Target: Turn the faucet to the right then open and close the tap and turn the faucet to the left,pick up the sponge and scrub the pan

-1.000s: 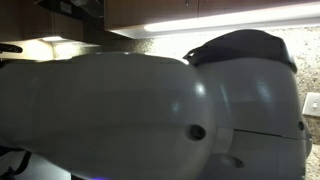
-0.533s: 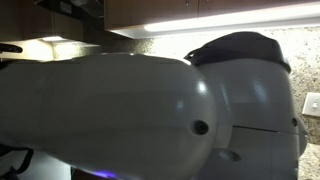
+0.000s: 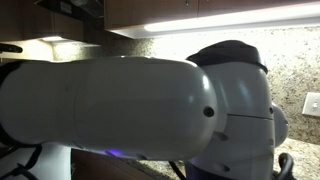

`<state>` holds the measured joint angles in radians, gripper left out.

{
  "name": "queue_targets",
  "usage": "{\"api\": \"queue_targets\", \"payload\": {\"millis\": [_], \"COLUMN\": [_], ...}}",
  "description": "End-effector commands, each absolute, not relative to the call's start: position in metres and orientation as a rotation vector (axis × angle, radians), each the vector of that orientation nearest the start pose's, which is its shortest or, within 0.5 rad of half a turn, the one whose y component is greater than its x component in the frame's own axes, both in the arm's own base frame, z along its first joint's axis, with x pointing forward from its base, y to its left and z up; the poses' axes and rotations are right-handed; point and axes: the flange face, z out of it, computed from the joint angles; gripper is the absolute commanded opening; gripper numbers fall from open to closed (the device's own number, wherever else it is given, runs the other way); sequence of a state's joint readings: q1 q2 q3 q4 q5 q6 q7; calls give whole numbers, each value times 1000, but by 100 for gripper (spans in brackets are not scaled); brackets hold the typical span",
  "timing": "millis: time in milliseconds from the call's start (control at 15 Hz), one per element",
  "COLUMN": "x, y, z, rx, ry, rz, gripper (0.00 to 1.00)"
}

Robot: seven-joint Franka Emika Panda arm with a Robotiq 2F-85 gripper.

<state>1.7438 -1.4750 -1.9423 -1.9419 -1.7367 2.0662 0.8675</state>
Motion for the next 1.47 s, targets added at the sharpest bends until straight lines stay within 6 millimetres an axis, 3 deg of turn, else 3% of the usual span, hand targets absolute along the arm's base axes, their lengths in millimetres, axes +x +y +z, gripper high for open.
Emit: {"api": "queue_targets", "payload": {"millis": [0, 400, 867, 1200, 1400], "x": [584, 613, 641, 633, 625], "y": [-138, -141, -165, -175, -170], "z": [88, 94, 102, 108, 117], "rx": [-3101, -3163, -3231, -3231, -3218], "ry": [370, 321, 308, 335, 331], "rz": [-298, -356, -424, -437, -429], "gripper": [0, 0, 0, 0, 0]}}
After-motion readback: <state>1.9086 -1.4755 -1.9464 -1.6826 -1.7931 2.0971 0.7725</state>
